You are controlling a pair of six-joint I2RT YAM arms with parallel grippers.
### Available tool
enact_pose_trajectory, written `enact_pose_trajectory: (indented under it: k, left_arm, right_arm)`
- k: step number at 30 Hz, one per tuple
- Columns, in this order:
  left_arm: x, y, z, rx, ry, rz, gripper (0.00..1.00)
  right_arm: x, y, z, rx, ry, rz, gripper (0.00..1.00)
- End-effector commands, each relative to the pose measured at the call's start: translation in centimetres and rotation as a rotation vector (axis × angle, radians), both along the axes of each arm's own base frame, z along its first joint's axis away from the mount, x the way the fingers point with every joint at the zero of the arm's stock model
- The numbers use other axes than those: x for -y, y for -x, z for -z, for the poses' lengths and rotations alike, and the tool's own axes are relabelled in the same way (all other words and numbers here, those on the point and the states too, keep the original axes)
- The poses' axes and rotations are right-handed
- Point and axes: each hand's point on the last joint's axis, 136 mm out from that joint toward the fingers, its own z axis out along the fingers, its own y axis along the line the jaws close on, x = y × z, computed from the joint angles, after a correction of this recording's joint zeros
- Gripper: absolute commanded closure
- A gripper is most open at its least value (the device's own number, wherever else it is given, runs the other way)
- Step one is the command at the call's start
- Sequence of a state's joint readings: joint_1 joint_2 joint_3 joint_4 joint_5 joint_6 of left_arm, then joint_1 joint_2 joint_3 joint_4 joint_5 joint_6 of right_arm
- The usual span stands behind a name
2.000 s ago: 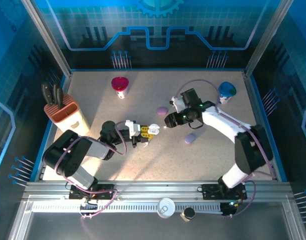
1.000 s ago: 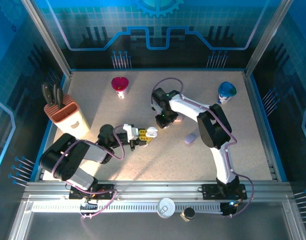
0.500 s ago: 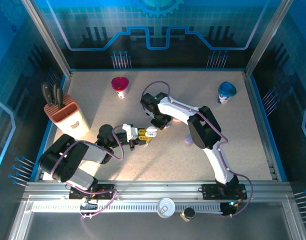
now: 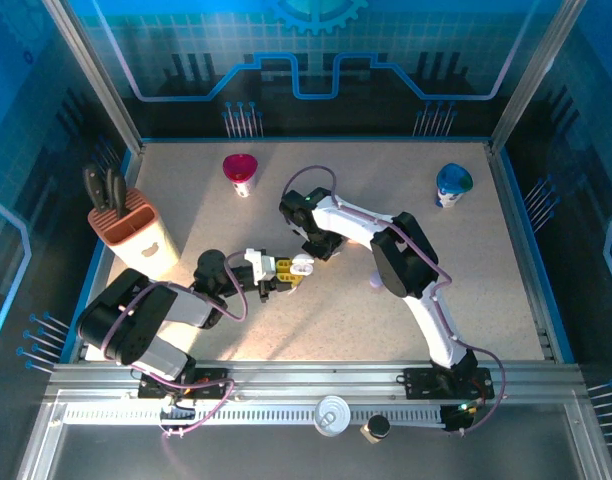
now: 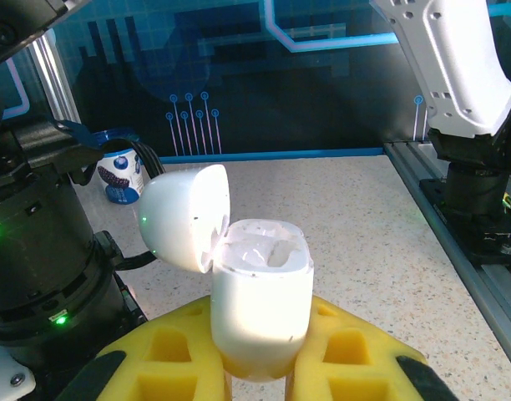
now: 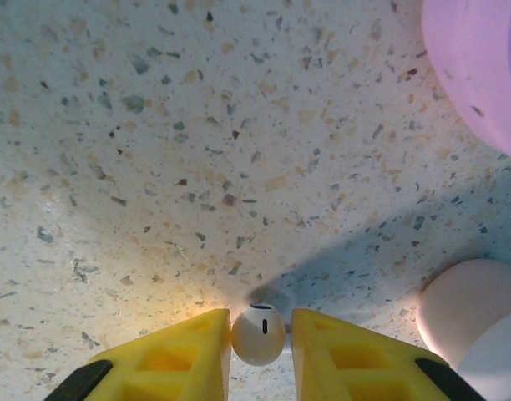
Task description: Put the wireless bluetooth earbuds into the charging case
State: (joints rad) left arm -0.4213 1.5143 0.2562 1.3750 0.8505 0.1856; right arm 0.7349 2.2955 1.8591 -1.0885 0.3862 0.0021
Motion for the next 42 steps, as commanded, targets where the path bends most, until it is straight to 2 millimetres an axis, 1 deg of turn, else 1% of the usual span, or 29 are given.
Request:
enact_pose_trajectory:
  k: [1, 5, 6, 7, 9, 11, 12, 13, 16, 22, 25, 28, 30, 33, 37, 42]
  left_arm:
    - [-0.2, 0.6, -0.3, 0.031, 0.006, 0.017, 0.94]
    - [-0.2, 0.7, -0.2, 0.028, 0.005, 0.019, 0.94]
    - [-0.2, 0.7, -0.3, 0.030, 0.006, 0.019, 0.94]
    - [-0.2, 0.7, -0.3, 0.028, 0.006, 0.018, 0.94]
    - [-0.2, 0.7, -0.3, 0.031, 0.006, 0.018, 0.94]
    - [-0.3, 0.7, -0.2, 0.031, 0.005, 0.015, 0.94]
    - [-0.3, 0.6, -0.2, 0.033, 0.005, 0.015, 0.94]
    - [-0.3, 0.6, -0.2, 0.030, 0.003, 0.011, 0.94]
    - [-0.4, 0.3, -0.2, 0.015, 0.008, -0.012, 0.94]
    - [-0.7, -0.2, -0.9, -0.031, 0.035, -0.047, 0.94]
    - [-0.8, -0.4, -1.1, -0.047, 0.045, -0.059, 0.94]
    - [-0.9, -0.7, -1.2, -0.064, 0.052, -0.066, 0.94]
    - [-0.9, -0.9, -1.3, -0.079, 0.058, -0.074, 0.94]
    - [-1.0, -1.1, -1.5, -0.089, 0.064, -0.080, 0.94]
    - [-1.2, -1.6, -1.4, -0.108, 0.069, -0.099, 0.94]
    - [-1.6, -2.3, -1.5, -0.131, 0.080, -0.124, 0.94]
  right_arm:
    - [0.1, 0.3, 0.2, -0.019, 0.036, -0.011, 0.75]
    - [0.1, 0.4, 0.2, -0.020, 0.037, -0.011, 0.74]
    - [0.3, 0.5, 1.0, -0.036, 0.050, -0.010, 0.74]
    - [0.3, 0.6, 1.2, -0.041, 0.052, -0.010, 0.75]
    - [0.2, 0.5, 1.0, -0.033, 0.046, -0.005, 0.79]
    - [0.1, 0.4, 0.8, -0.025, 0.033, 0.000, 0.79]
    - [0.0, 0.4, 1.0, -0.027, 0.027, 0.003, 0.80]
    - [-0.2, 0.2, -0.1, -0.008, -0.006, 0.009, 0.80]
    - [-0.7, -0.1, -1.4, 0.013, -0.100, 0.041, 0.80]
    - [-1.4, -1.2, -5.8, 0.094, -0.384, 0.137, 0.80]
    - [-1.5, -1.6, -8.9, 0.132, -0.573, 0.183, 0.80]
    - [-1.9, -1.3, -11.7, 0.128, -0.797, 0.201, 0.80]
    - [-2.1, -0.6, -13.9, 0.096, -0.958, 0.192, 0.80]
    - [-2.1, 0.5, -16.5, 0.050, -1.134, 0.177, 0.80]
    - [-2.1, 2.6, -19.2, 0.016, -1.272, 0.113, 0.80]
    - [-2.4, 5.9, -22.4, -0.012, -1.407, 0.001, 0.81]
